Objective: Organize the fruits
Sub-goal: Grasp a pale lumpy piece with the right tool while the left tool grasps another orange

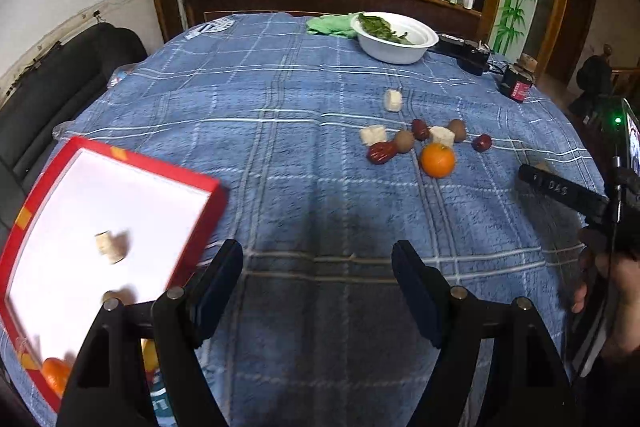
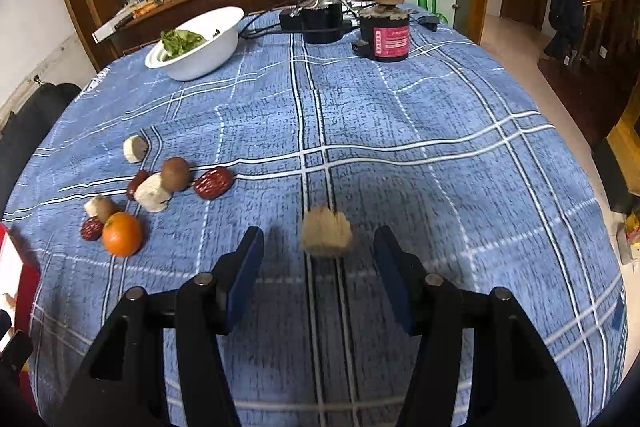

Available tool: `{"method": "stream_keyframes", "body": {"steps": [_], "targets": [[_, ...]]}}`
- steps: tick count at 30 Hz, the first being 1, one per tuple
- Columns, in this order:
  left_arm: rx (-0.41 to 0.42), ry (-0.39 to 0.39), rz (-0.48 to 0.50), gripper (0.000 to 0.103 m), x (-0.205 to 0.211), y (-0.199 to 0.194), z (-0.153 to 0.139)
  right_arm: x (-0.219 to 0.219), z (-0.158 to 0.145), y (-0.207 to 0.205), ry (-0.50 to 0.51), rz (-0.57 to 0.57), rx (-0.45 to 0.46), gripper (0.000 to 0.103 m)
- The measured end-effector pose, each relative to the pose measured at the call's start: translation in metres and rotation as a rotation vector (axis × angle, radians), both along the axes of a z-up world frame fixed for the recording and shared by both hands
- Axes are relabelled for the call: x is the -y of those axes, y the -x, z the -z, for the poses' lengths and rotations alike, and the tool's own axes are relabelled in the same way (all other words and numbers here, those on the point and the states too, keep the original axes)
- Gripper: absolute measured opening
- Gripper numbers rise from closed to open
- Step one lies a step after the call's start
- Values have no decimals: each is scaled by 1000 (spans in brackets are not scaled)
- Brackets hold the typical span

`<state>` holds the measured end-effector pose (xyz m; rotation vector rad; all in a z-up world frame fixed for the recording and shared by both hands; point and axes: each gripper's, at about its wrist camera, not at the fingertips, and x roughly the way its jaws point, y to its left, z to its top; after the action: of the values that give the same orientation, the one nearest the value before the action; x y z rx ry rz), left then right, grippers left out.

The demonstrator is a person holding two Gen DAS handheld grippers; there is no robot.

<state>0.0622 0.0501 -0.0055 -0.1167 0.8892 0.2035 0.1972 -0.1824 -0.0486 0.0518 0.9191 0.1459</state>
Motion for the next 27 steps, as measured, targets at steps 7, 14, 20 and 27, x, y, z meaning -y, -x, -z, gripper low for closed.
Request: {"method": "stream_keyframes", "body": {"steps": [7, 14, 20, 27], "targets": [[16, 24, 76, 77, 39, -40, 6, 4, -1, 1, -12, -14, 9, 27], [16, 1, 107, 77, 75, -88, 16, 24, -4, -2, -82, 17, 35, 27], [-28, -10, 91, 73, 84, -116, 35, 32, -7, -5, -128, 22, 44, 28], [-51, -24, 101, 31, 82, -117, 34, 28, -9, -5, -135, 1, 46, 28]]}}
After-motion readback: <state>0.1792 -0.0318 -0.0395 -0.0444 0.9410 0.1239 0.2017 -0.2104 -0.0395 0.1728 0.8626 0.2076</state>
